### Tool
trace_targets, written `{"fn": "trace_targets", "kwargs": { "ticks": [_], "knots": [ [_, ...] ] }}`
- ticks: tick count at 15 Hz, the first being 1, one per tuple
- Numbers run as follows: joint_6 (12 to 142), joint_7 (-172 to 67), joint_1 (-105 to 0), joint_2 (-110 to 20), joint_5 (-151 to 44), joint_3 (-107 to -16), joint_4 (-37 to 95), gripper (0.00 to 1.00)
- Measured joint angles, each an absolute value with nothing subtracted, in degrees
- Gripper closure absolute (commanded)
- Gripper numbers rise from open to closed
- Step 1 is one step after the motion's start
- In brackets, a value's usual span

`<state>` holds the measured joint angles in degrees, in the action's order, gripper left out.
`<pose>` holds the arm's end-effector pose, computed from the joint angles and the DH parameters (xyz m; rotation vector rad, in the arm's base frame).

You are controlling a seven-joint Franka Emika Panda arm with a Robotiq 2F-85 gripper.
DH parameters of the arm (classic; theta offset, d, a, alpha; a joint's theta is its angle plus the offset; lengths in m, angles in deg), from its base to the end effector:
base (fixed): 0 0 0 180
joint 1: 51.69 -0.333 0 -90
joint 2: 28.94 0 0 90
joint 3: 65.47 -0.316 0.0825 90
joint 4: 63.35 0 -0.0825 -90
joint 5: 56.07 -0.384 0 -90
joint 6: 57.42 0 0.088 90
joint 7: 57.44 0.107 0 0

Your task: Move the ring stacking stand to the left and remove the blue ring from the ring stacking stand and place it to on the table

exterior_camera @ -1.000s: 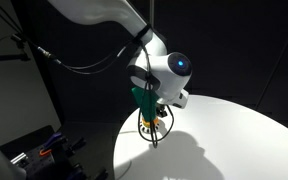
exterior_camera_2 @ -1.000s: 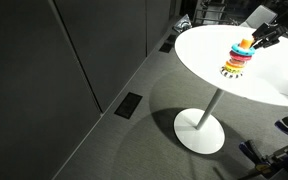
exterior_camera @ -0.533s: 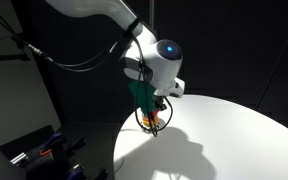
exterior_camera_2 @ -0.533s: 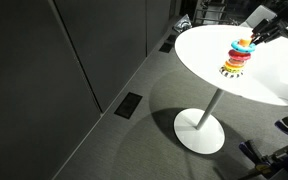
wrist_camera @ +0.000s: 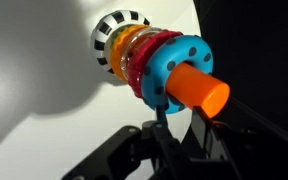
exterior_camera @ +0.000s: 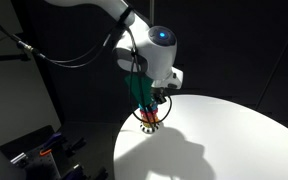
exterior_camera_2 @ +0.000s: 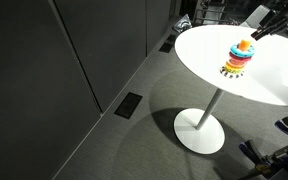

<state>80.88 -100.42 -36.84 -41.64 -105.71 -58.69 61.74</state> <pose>0.5218 -0.2019 0.2900 -2.6327 0.3764 -0.4167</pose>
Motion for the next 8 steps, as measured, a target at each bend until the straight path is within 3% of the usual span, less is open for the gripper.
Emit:
{"fn": "trace_targets", "kwargs": {
  "ticks": [5, 7, 8],
  "knots": [
    [80.9, -100.4, -36.8, -39.6, -105.7, -58.3, 62.6, 0.91],
    [80.9, -100.4, -36.8, -39.3, -105.6, -58.0, 62.9, 0.56],
    [80.9, -100.4, -36.8, -39.2, -105.6, -57.8, 62.9, 0.56]
  ]
}}
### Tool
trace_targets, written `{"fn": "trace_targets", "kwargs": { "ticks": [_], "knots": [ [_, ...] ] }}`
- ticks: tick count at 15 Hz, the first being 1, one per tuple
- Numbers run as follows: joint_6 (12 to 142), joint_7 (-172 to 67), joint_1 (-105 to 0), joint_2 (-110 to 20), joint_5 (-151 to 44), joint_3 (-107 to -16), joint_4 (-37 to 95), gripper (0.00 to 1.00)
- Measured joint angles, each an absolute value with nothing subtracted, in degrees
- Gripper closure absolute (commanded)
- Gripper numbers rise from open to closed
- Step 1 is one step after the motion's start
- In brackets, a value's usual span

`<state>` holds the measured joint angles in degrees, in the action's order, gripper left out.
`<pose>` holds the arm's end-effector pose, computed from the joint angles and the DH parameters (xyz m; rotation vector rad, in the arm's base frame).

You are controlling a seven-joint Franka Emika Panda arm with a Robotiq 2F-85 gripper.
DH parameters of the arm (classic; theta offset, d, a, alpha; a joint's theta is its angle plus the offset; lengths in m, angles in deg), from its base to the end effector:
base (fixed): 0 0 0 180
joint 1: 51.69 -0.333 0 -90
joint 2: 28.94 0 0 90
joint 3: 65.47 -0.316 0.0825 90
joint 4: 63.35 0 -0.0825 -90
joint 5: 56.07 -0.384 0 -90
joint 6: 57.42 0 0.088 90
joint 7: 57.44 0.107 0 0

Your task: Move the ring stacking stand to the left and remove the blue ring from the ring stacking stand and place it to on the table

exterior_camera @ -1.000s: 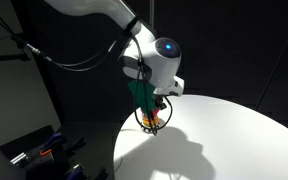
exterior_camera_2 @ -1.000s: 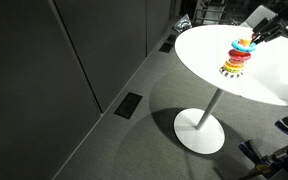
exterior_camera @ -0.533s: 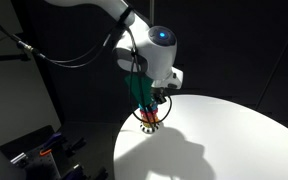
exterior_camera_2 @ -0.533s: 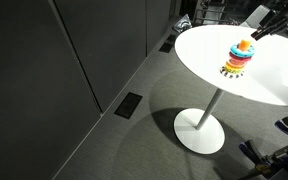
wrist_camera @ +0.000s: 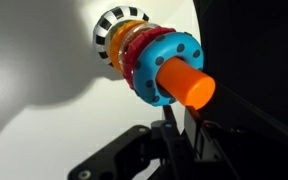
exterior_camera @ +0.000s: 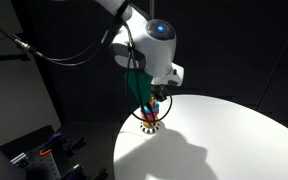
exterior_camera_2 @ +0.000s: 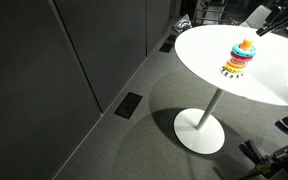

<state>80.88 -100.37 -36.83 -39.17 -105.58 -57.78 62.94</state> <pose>0.5135 -0.2082 0.3053 -2.6322 0.3894 -0.4505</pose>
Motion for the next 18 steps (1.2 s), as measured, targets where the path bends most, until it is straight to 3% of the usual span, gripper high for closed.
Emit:
{"fn": "trace_targets", "kwargs": {
  "ticks": [7, 18],
  "knots": [
    [80.9, -100.3, -36.6, -39.1, -104.8, -55.6, 63.0, 0.02],
    [78.7, -100.3, -34.7, -40.7, -104.8, -54.4, 63.0, 0.0]
  ]
}}
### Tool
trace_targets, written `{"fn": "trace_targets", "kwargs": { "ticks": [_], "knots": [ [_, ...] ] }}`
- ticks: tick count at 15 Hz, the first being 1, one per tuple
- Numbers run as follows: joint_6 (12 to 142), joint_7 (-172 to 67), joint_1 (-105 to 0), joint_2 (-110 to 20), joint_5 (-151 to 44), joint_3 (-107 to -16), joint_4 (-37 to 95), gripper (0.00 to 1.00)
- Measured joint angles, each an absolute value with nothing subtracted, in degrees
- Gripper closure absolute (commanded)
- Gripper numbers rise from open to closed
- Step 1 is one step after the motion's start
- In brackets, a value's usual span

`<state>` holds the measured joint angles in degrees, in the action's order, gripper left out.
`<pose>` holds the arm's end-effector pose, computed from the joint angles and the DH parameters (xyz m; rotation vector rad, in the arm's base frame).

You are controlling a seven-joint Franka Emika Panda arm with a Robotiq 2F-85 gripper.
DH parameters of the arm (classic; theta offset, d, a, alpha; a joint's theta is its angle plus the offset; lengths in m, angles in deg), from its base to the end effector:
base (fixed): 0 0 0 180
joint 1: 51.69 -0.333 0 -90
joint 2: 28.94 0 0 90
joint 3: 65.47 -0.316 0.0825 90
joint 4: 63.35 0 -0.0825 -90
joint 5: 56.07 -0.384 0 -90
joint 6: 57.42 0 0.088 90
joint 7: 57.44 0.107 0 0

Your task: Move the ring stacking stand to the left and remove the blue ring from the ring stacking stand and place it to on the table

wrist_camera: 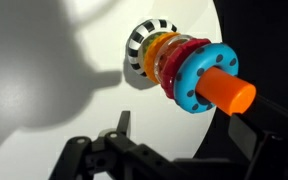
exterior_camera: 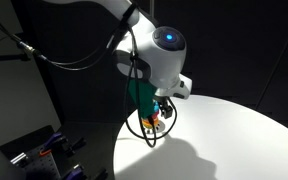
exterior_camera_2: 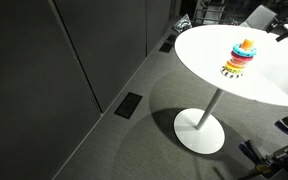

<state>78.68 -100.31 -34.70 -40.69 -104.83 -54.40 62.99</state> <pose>0.4895 -0.2512 0.2891 -2.6213 0.4968 -0.4035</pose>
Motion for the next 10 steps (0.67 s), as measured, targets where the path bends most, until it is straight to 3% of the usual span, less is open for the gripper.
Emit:
{"fn": "trace_targets", "kwargs": {
  "ticks": [10],
  "knots": [
    [75.0, -100.3, -34.2, -44.7, -104.9, -54.5, 61.5, 0.0]
  ]
}}
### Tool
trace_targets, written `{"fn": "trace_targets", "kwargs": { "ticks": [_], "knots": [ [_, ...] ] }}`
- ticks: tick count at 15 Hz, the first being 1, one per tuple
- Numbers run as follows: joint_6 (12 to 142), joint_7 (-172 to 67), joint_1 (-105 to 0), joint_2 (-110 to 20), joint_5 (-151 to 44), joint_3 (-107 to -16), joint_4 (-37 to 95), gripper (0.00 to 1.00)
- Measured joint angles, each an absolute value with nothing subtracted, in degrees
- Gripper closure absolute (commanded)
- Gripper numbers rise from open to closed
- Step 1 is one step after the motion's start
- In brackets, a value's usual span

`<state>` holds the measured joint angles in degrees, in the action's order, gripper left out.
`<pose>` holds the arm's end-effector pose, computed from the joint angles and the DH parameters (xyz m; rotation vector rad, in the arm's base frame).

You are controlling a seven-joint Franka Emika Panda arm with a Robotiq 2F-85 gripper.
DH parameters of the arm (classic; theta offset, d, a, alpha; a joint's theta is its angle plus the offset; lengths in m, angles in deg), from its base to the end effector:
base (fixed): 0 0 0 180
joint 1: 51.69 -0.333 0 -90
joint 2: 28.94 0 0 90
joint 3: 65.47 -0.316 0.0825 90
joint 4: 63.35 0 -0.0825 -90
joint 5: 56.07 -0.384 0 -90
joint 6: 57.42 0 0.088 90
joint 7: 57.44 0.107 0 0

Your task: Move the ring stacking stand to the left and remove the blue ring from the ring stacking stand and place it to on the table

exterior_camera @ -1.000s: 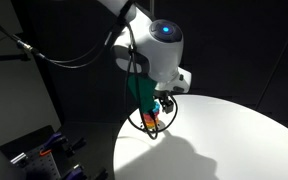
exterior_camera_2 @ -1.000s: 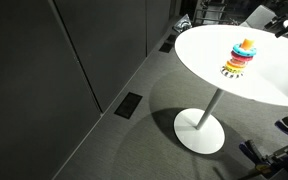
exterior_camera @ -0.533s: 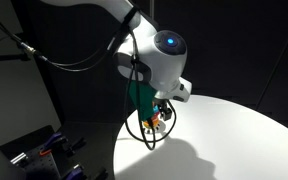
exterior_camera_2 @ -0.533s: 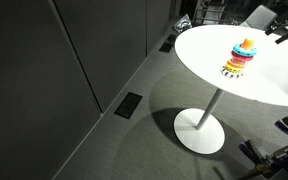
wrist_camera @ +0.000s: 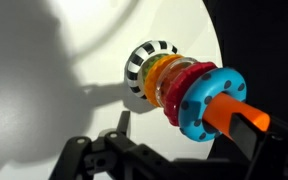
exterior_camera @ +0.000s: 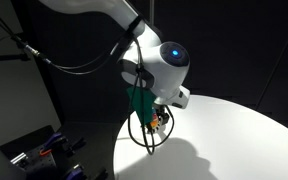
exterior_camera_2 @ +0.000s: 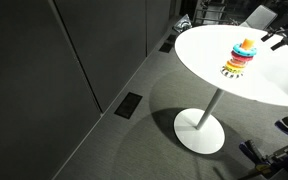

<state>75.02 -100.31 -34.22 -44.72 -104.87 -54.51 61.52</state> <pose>0.4906 -0.2488 0.2578 -2.5845 0.4912 -0.2907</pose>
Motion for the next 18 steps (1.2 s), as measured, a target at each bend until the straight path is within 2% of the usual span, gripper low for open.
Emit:
{"fn": "trace_targets", "kwargs": {
  "ticks": [18],
  "knots": [
    [71.0, -100.3, -33.7, -50.4, -106.2, -55.9, 55.9, 0.0]
  ]
}}
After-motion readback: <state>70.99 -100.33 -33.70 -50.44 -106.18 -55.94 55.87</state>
